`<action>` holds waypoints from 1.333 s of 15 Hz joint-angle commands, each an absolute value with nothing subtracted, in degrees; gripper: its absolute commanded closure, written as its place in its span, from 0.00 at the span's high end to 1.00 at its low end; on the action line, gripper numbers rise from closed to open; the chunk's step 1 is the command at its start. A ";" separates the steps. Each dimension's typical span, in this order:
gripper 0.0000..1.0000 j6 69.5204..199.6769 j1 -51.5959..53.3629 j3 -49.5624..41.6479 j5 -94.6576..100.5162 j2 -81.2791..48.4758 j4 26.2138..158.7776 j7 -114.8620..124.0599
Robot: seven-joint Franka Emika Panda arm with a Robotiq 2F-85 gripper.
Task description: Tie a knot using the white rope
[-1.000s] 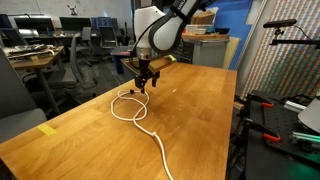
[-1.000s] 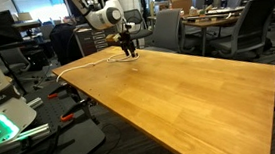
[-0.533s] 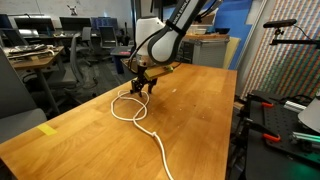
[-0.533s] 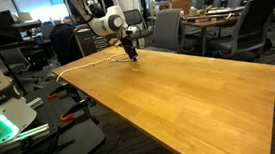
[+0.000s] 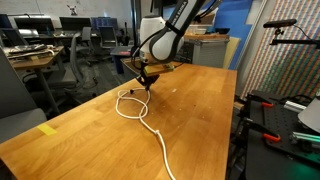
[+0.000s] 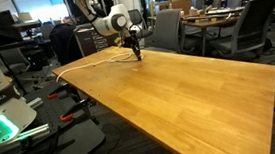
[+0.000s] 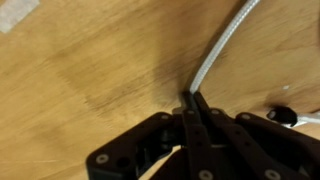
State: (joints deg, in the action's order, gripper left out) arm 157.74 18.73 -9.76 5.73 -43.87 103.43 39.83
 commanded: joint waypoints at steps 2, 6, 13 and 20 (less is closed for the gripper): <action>0.02 159.19 19.24 -12.43 3.30 -45.76 100.92 44.21; 0.02 158.94 17.77 -13.33 0.85 -45.37 99.10 48.31; 0.02 159.21 15.02 -13.59 -3.27 -43.93 96.07 55.63; 0.02 162.94 18.14 -11.25 -0.97 -39.06 100.24 53.83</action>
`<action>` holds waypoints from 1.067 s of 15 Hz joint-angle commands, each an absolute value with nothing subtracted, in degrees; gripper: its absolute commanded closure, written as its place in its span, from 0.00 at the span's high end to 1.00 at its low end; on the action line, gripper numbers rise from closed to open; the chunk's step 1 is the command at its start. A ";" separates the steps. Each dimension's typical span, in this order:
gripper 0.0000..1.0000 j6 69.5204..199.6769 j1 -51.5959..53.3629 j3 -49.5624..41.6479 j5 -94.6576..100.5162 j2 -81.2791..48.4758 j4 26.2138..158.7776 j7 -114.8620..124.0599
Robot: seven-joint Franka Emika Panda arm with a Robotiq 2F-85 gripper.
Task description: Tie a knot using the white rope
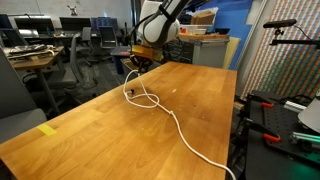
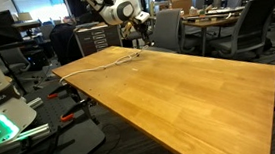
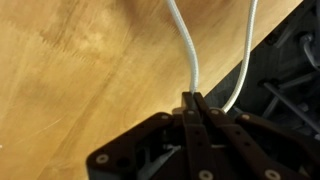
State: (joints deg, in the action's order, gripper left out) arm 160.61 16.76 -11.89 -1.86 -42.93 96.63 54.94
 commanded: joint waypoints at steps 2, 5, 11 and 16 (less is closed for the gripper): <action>0.02 163.99 19.47 -11.17 0.18 -37.18 102.01 52.86; 0.02 166.86 21.78 -12.14 2.78 -34.20 105.49 51.45; 0.02 172.03 25.95 -11.92 9.29 -28.35 115.04 44.25; 0.02 170.88 31.60 -11.67 13.47 -29.41 119.40 38.45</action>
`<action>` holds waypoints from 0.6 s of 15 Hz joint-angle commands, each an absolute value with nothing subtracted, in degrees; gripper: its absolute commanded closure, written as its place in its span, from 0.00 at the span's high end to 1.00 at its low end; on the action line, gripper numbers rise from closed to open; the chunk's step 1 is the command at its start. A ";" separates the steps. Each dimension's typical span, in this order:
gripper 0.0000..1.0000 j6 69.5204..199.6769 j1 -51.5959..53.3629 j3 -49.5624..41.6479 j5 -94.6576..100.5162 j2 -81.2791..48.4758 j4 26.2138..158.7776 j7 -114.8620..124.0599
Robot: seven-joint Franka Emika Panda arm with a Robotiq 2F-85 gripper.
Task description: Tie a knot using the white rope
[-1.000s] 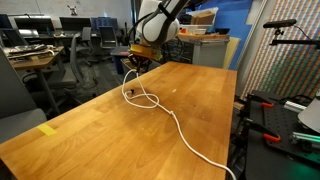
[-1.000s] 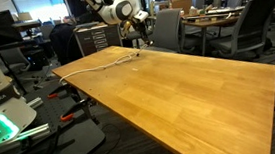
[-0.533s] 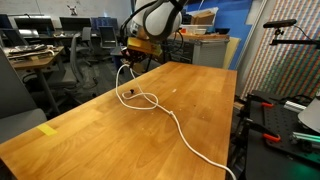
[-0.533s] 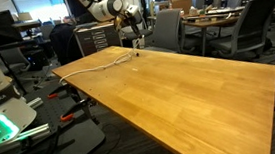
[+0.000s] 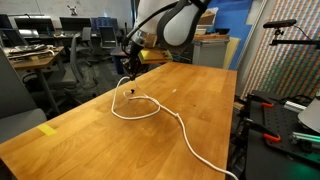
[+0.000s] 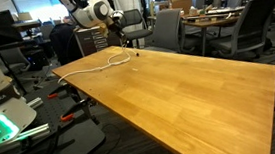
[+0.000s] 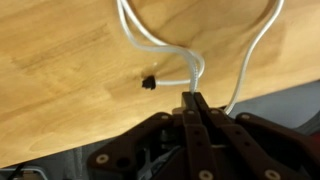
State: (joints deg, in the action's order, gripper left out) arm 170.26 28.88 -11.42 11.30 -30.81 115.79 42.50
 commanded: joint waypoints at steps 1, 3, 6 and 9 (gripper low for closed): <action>0.02 170.20 32.45 -11.22 13.82 -29.49 119.75 37.10; 0.02 169.72 34.13 -10.81 13.78 -29.57 119.99 35.22; 0.08 169.22 35.69 -10.10 13.15 -29.38 119.74 31.88; 0.43 167.18 37.14 -11.64 14.02 -29.19 119.39 28.98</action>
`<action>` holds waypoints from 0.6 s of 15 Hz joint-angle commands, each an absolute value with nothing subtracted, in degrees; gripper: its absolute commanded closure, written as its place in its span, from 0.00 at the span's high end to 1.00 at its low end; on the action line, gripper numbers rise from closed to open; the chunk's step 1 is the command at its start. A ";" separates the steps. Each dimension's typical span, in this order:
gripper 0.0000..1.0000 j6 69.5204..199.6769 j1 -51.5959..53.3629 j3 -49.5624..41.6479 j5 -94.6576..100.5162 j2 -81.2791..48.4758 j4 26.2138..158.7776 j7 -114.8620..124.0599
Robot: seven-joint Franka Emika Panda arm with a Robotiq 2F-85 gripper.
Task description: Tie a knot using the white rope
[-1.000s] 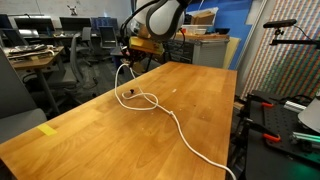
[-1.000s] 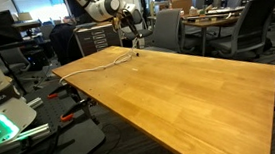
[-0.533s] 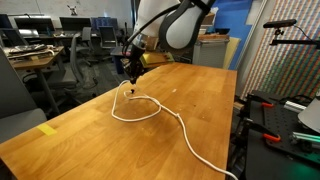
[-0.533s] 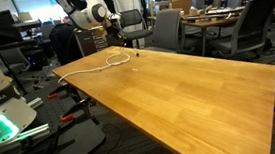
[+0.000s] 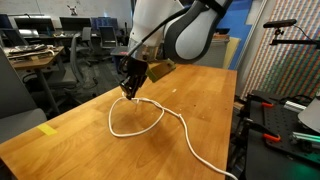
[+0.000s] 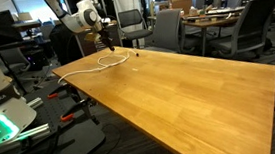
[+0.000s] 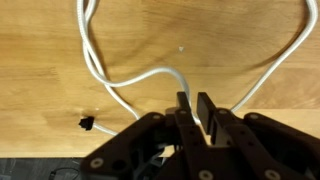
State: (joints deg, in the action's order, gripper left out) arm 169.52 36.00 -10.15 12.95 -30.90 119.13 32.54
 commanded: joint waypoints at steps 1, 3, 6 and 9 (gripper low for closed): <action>0.50 165.86 38.44 -13.81 16.03 -29.01 119.27 27.69; 0.41 167.11 37.46 -12.52 14.85 -30.70 118.91 28.34; 0.83 165.13 36.52 -13.46 17.02 -29.84 118.88 25.74; 0.99 164.21 37.45 -17.21 22.15 -30.03 118.27 22.20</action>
State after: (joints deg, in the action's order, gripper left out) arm 166.32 37.25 -14.44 17.55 -30.63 118.95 26.17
